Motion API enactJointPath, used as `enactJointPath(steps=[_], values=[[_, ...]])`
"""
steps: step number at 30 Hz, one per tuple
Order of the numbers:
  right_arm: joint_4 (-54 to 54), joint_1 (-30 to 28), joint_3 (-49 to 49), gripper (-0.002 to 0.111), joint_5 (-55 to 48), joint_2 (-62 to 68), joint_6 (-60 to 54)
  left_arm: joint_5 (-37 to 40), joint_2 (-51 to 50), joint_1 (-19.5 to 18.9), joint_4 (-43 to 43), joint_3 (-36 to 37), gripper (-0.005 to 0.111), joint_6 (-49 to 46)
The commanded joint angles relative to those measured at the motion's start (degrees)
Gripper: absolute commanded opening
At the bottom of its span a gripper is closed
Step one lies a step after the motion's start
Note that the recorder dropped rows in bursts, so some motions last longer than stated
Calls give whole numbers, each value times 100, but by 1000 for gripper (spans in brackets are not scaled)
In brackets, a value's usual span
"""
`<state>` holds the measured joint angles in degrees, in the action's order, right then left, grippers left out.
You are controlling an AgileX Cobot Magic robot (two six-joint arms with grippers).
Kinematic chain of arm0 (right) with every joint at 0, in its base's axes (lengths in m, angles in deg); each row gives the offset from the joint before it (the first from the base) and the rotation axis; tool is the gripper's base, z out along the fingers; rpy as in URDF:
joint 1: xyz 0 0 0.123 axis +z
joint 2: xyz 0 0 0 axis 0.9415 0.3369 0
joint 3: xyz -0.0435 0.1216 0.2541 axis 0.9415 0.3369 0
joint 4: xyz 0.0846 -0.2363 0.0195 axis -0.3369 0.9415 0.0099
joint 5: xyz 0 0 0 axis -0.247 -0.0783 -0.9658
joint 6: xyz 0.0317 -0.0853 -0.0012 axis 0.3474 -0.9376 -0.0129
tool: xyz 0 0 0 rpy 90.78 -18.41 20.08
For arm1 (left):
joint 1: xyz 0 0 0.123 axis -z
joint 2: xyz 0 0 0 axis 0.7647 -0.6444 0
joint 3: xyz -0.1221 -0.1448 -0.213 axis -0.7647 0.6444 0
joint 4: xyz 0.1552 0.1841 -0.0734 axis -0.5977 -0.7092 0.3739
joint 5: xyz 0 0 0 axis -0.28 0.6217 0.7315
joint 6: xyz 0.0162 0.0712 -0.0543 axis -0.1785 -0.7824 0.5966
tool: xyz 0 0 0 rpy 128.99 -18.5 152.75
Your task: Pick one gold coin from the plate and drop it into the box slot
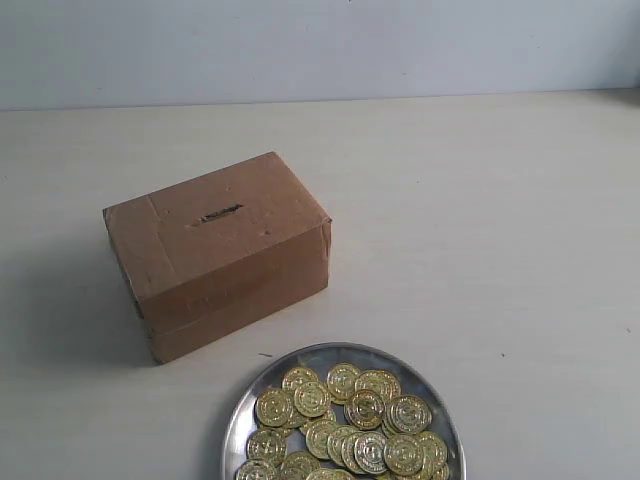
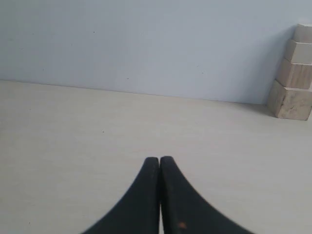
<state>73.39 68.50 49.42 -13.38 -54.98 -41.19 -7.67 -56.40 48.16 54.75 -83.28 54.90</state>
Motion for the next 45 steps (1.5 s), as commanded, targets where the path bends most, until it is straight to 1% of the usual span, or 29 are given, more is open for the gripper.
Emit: enactJointPath(steps=[1,45], values=[[5,-19,28,0,51,-28,34,4,26,23,46,19,0,12],[-5,-19,28,0,149,-28,34,4,26,23,46,19,0,12]])
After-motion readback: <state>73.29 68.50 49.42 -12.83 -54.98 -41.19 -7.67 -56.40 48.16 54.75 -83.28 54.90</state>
